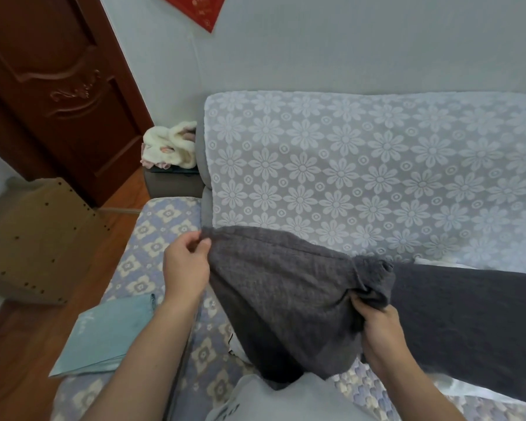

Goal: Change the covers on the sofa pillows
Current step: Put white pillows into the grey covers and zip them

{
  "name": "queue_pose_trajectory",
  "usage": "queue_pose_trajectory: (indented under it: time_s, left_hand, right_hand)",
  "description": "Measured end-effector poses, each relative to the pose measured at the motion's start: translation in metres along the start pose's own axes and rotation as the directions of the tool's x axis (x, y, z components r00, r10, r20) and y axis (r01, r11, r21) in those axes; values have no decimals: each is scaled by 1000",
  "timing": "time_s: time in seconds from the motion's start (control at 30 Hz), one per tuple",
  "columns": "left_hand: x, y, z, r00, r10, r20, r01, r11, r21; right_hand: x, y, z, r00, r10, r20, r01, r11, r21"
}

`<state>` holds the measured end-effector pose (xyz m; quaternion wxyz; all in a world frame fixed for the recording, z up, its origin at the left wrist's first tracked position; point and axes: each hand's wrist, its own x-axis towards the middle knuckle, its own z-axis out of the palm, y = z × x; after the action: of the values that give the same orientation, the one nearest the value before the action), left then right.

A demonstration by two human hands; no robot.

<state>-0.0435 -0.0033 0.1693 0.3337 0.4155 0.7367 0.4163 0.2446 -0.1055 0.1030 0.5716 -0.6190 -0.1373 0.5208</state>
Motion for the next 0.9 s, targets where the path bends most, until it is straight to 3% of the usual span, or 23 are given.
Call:
queue_pose_trajectory:
  time_s: [0.07, 0.1, 0.17, 0.23, 0.3, 0.37, 0.43, 0.47, 0.57, 0.67, 0.73, 0.83, 0.9]
  left_hand:
    - [0, -21, 4, 999, -7, -39, 12, 993, 121]
    - [-2, -30, 7, 997, -69, -21, 70, 996, 55]
    - [-8, -37, 13, 966, -205, 157, 234, 953, -192]
    - [-15, -37, 14, 939, -184, 290, 270, 917, -293]
    - [-20, -37, 13, 936, -136, 326, 248, 911, -331]
    - [-19, -36, 13, 938, -129, 321, 245, 902, -354]
    - [-17, -36, 11, 932, -126, 339, 257, 889, -379]
    - [-18, -35, 12, 925, -109, 363, 256, 886, -386]
    - [-21, -30, 17, 919, -45, 392, 211, 896, -391]
    - [-16, -31, 24, 934, 22, 355, 106, 935, -337]
    - [-10, -35, 27, 951, 68, 303, 14, 965, -263]
    - [-4, -38, 27, 956, 47, 289, 17, 977, -214]
    - [-2, -39, 28, 961, 29, 274, 37, 972, -230]
  right_hand:
    - [2, -1, 6, 1000, 4, -26, -4, 1000, 6]
    - [4, 0, 4, 999, 10, -37, -10, 1000, 0]
    - [9, 0, -5, 999, 28, -37, -29, 999, -21]
    - [10, -2, -22, 998, 52, 18, -51, 995, -83]
    - [10, -11, -39, 977, 93, 191, -57, 981, -184]
    - [10, -28, -57, 879, 173, 444, -64, 966, -249]
    - [8, -48, -68, 761, 166, 627, -92, 984, -150]
    - [5, -62, -67, 753, 137, 643, -98, 991, -96]
    - [5, -81, -52, 861, 197, 469, -153, 979, -132]
    - [8, -78, -30, 905, 258, 339, -64, 870, -488]
    - [12, -74, -26, 948, 187, 258, 2, 805, -594]
    - [10, -82, -29, 989, 59, 136, 53, 713, -699]
    - [8, -92, -34, 979, 38, 198, 138, 592, -794]
